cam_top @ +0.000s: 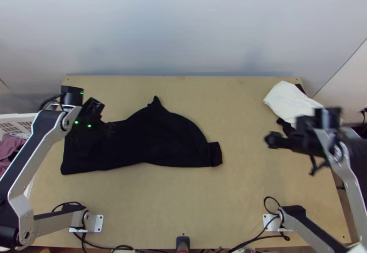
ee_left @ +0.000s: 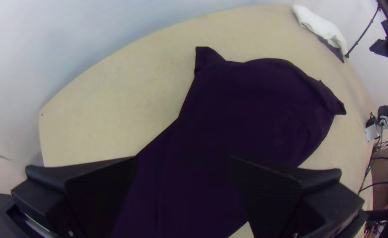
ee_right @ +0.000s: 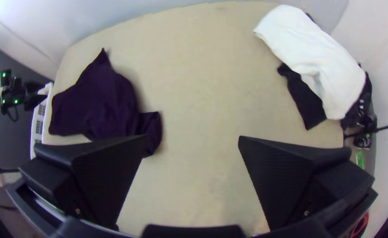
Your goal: Fold the t-shirt
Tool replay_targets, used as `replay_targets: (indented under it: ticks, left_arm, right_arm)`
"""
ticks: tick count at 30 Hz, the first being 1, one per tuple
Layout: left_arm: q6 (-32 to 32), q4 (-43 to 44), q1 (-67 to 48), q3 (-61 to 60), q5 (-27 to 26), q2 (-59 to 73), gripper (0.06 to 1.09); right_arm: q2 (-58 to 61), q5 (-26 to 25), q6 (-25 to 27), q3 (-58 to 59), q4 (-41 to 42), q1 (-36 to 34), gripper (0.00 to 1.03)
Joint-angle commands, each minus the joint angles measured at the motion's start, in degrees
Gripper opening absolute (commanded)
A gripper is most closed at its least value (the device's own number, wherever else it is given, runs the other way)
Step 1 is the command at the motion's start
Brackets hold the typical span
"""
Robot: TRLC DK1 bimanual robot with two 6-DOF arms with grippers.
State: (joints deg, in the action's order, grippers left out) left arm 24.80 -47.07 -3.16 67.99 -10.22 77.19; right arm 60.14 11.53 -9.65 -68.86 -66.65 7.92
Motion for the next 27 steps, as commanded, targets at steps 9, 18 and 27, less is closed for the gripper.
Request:
replay_targets:
  ticks: [9, 18, 27]
  left_arm:
    - [6.1, -0.6, 12.7, 2.1, -3.7, 5.8, 1.03]
    - [24.2, -0.4, 27.5, 2.9, -4.5, 11.3, 1.01]
    - [43.5, 2.1, 35.9, 6.1, -2.8, 19.7, 0.97]
  right_arm:
    - [42.6, 1.0, 4.8, -29.5, 2.1, 23.8, 0.97]
    - [58.6, 1.4, 6.2, -45.5, 1.3, 26.6, 0.96]
    - [61.9, 1.8, 7.1, -46.8, 0.8, 27.5, 0.96]
